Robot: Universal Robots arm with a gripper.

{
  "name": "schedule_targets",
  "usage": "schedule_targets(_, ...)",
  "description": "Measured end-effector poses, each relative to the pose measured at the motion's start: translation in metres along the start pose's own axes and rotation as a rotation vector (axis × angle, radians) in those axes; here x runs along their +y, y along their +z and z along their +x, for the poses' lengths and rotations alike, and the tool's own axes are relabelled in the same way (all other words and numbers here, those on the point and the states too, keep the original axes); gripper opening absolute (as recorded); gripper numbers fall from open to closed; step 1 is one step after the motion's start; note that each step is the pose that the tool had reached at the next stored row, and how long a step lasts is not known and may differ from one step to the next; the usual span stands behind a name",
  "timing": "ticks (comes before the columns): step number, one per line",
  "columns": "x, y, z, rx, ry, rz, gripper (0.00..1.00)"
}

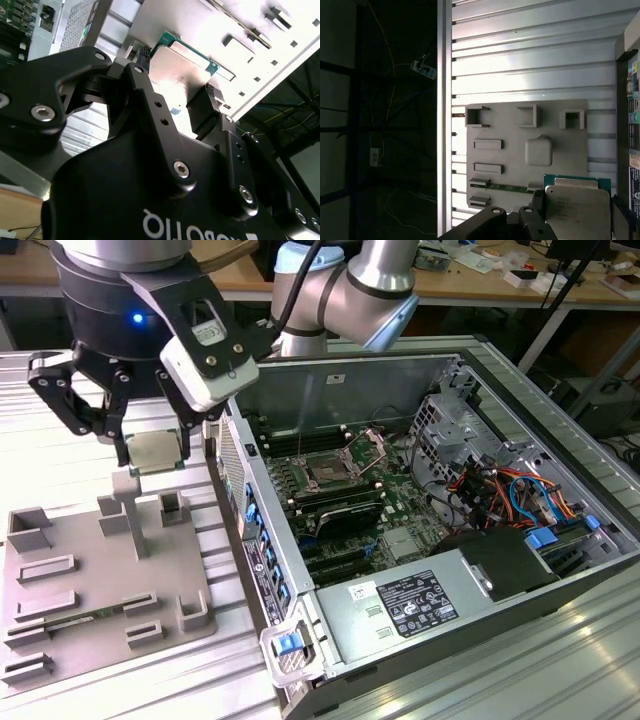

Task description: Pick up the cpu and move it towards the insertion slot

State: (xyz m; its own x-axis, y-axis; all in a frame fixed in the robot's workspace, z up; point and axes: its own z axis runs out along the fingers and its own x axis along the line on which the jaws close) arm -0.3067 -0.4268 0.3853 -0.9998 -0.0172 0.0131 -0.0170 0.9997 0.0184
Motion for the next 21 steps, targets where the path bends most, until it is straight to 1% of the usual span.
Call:
schedule_targets(7, 0.0001, -0.0003, -0.0233, 0.0, 0.0, 0.0, 0.55)
schedule_targets(8, -0.0001, -0.0004, -0.0307, 0.0, 0.0, 0.0, 0.55)
schedule_targets(10, -0.0002, -0.0004, -0.0369, 0.0, 0.0, -0.0001, 0.55)
schedule_targets(11, -0.0003, -0.0004, -0.0426, 0.0, 0.0, 0.0, 0.55)
schedule_targets(14, -0.0006, -0.0005, -0.0625, 0.0, 0.0, -0.0001, 0.55)
schedule_targets(16, -0.0008, -0.0006, -0.0733, 0.0001, 0.0, 0.0, 0.55)
schedule_targets(19, -0.001, -0.0008, -0.0887, 0.0, 0.0, 0.0, 0.55)
schedule_targets(21, -0.0011, -0.0008, -0.0954, 0.0, 0.0, 0.0, 0.55)
